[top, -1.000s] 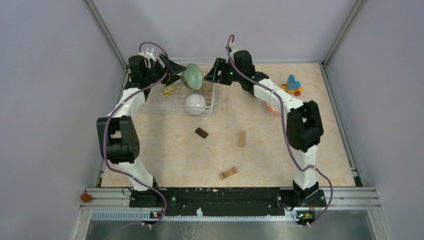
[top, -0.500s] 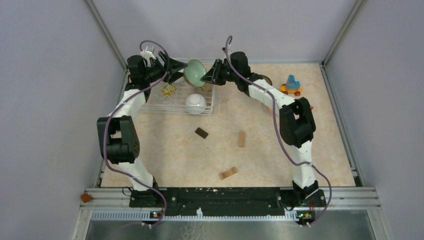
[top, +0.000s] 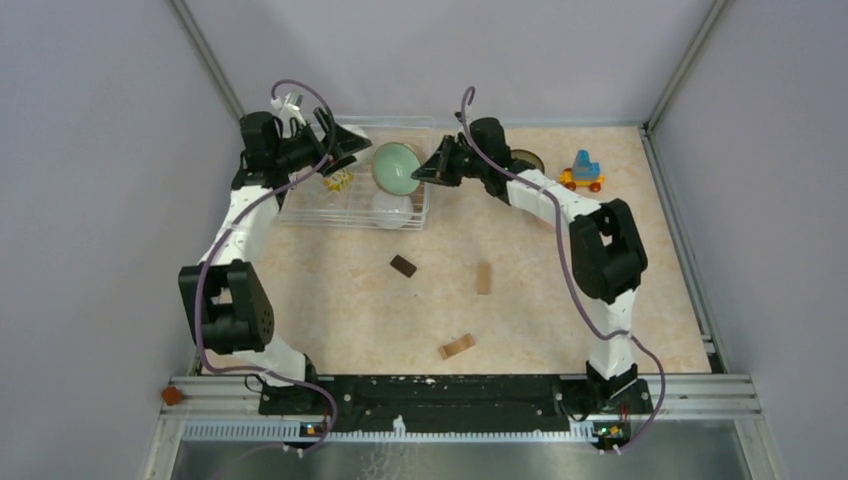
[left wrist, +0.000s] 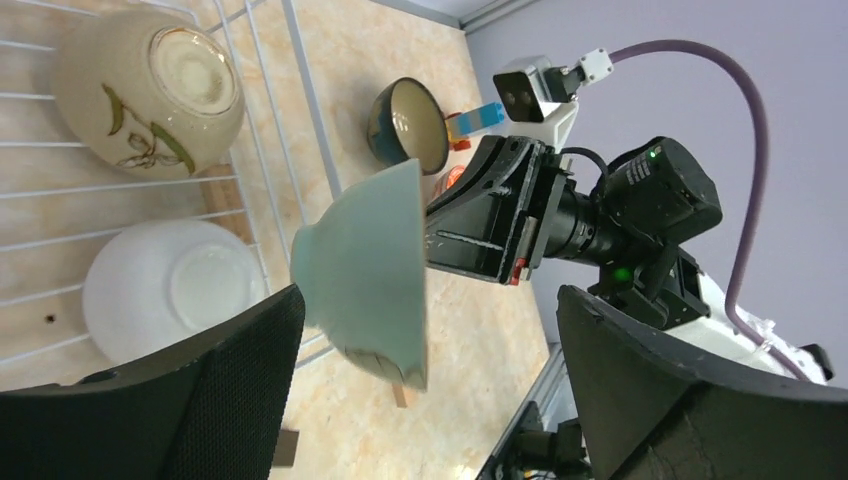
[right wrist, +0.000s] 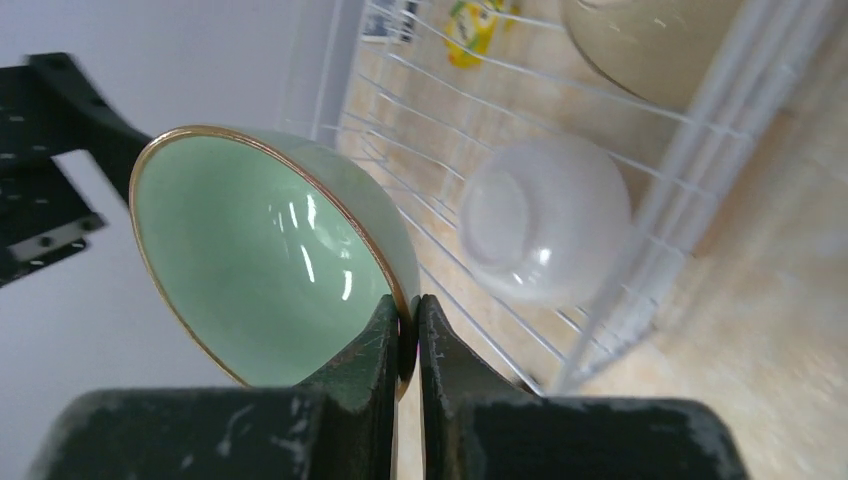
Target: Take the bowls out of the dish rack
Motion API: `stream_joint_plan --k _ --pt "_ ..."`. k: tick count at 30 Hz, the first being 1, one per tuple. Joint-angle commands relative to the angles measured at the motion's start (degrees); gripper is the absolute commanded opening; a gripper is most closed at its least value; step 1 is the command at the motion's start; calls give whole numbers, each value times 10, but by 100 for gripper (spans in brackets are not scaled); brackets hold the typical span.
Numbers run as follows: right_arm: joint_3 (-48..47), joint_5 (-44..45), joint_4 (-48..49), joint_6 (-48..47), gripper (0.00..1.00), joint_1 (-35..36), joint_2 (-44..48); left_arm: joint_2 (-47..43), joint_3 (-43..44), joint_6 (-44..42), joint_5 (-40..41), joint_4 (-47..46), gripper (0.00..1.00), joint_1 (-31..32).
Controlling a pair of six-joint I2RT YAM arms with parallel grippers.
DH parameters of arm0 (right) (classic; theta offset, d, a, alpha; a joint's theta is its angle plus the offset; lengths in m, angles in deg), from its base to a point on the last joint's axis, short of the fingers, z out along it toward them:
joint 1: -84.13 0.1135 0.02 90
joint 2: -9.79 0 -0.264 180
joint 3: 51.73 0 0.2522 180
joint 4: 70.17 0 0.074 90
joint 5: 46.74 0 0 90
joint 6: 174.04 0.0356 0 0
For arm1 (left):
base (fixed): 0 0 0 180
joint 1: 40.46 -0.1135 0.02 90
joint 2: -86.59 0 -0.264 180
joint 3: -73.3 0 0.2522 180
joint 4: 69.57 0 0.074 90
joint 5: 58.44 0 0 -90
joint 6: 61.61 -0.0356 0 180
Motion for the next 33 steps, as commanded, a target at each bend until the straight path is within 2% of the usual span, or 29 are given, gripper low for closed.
stream_joint_plan --k 1,7,14,18,22,27,33 --pt "63 21 4 -38 0 -33 122 -62 20 -116 22 104 99 -21" --pt "168 75 -70 -116 0 -71 239 -101 9 -192 90 179 99 -29" --pt "245 229 -187 -194 0 -85 361 -152 -37 -198 142 167 99 -29" --pt "296 341 -232 -197 0 -87 425 -163 -54 -201 155 169 99 -30" --pt "372 466 -281 -117 0 -104 496 -173 -69 -197 157 164 99 -30" --pt "455 483 -296 -64 0 -179 582 -179 -84 -192 151 161 99 -29" --pt "507 467 -321 -50 0 -252 639 -194 -113 -170 133 134 99 -28"
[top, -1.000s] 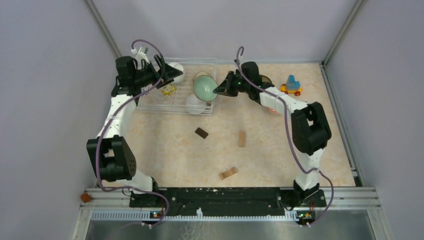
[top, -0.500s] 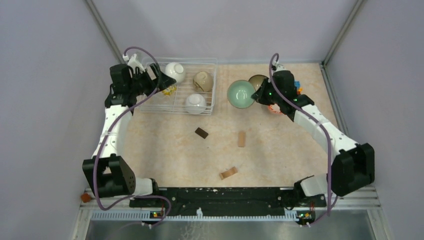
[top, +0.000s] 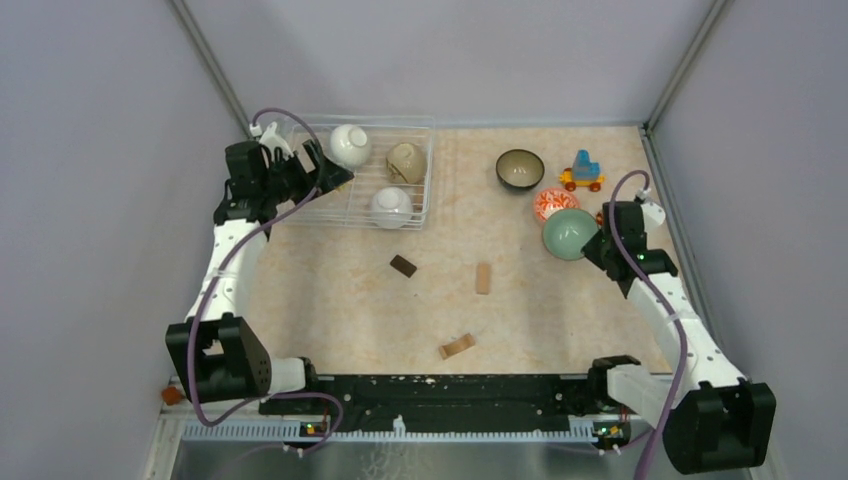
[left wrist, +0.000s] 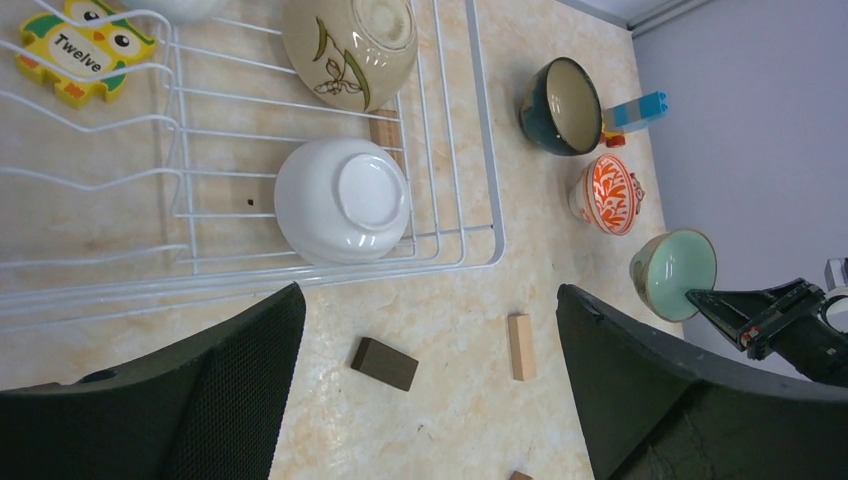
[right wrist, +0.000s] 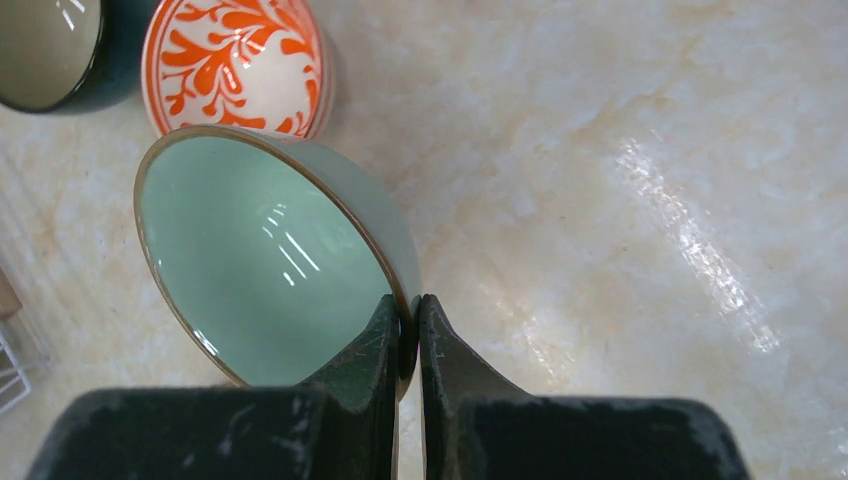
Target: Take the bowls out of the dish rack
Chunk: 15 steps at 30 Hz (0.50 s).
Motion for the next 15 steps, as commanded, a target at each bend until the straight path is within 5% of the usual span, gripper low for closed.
stream_joint_plan --k 1,8,15 --pt "9 20 15 41 0 -31 50 -33 -27 25 -22 -51 99 1" --pt "29 -46 11 77 0 -145 37 -36 -57 40 -29 -75 99 3" --pt "70 -160 125 119 0 -215 -23 -39 -69 27 -30 -64 99 6"
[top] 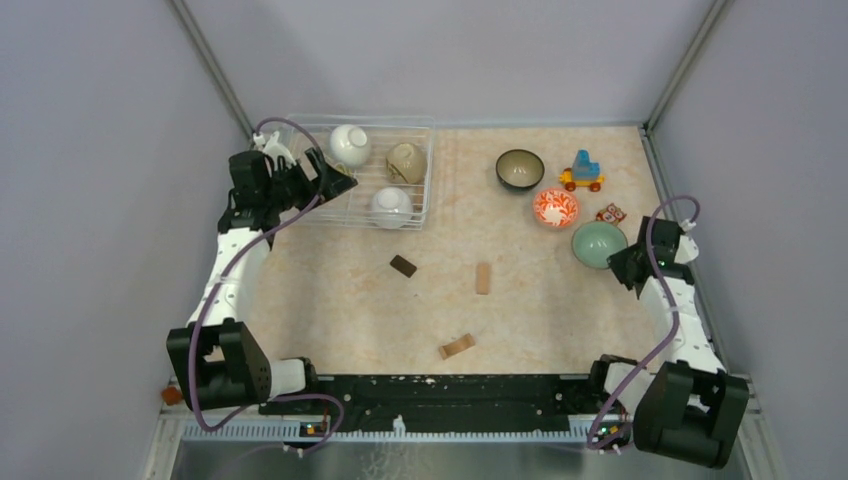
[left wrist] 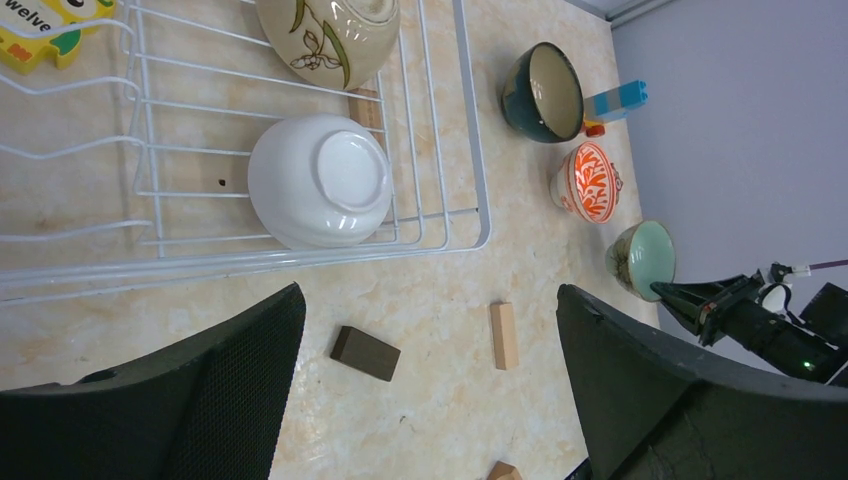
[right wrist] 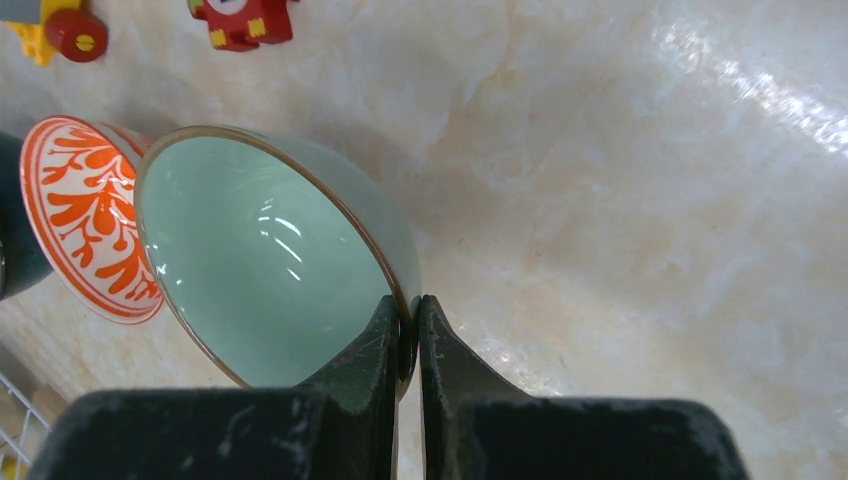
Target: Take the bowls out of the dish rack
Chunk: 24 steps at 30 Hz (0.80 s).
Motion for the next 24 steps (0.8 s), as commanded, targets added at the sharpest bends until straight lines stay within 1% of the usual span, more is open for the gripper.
stream_joint_plan --k 1,4,7,12,15,21,24 --pt "-1 -78 113 41 0 -11 -41 -18 -19 -4 -8 -27 99 4" --pt "-23 -96 119 47 0 -11 -90 -20 -39 12 -11 -46 99 18" --pt "-46 -90 109 53 0 -12 -127 -19 -48 16 -8 -57 99 34" --pt "-36 -83 136 75 0 -14 -144 -18 -47 5 1 -56 99 42" --pt "-33 -64 142 78 0 -16 -153 -20 -46 -1 -1 -54 99 43" --pt "-38 -34 137 66 14 -17 -144 -25 -46 -12 7 -48 99 43" --pt "-45 -18 126 60 25 -17 -136 -29 -46 -16 10 -45 99 45"
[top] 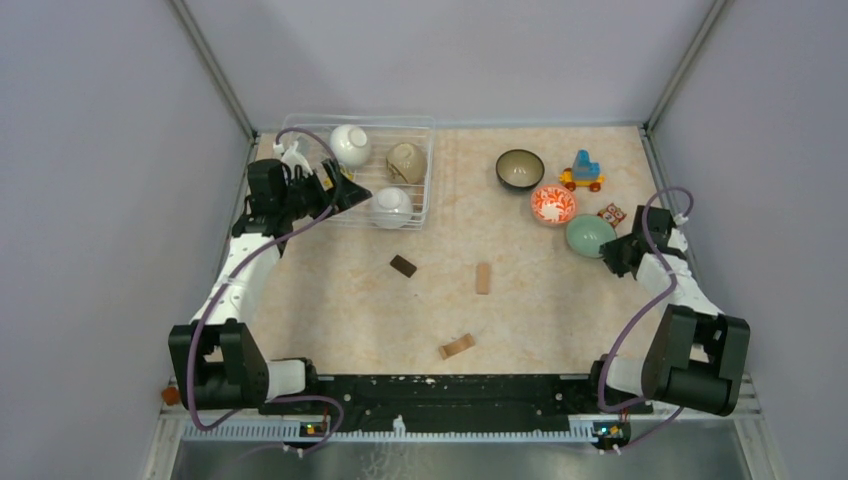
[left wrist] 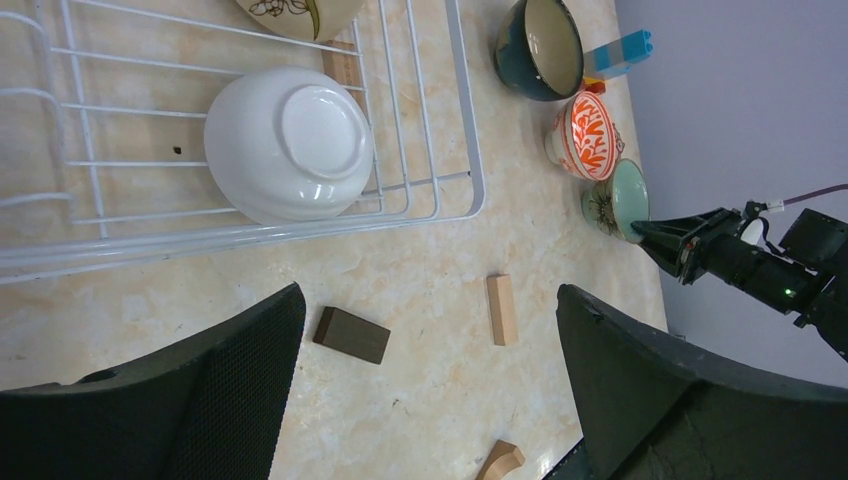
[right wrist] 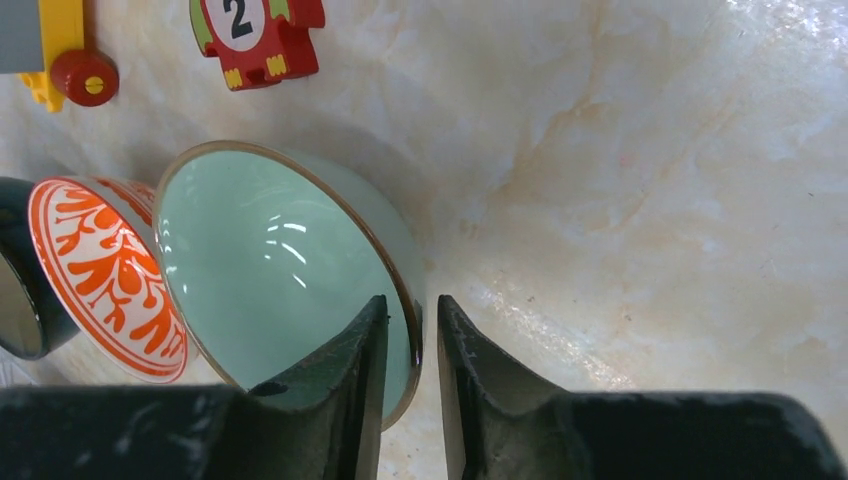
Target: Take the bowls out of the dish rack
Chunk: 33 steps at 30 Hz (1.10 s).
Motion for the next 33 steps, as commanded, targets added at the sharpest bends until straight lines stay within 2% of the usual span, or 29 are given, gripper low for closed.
stream_joint_plan --k 1,2,6,8,11,25,33 --pt "-34 37 14 -7 30 -6 21 -27 0 -20 8 -17 99 4" --pt "-36 43 10 -9 33 -6 25 -29 1 -22 11 -15 99 5" --pt "-37 60 0 -11 59 -6 45 -34 0 -29 22 -12 99 12" --pt "-38 65 -6 -13 67 -6 55 -34 0 -30 23 -11 99 14" --pt "-42 71 -14 -18 73 -6 66 -33 1 -30 23 -11 99 18" --pt "-105 153 -104 -30 75 -6 90 -46 15 -48 37 9 99 18" --pt "-155 211 -136 -82 77 0 131 -56 22 -57 45 17 99 18"
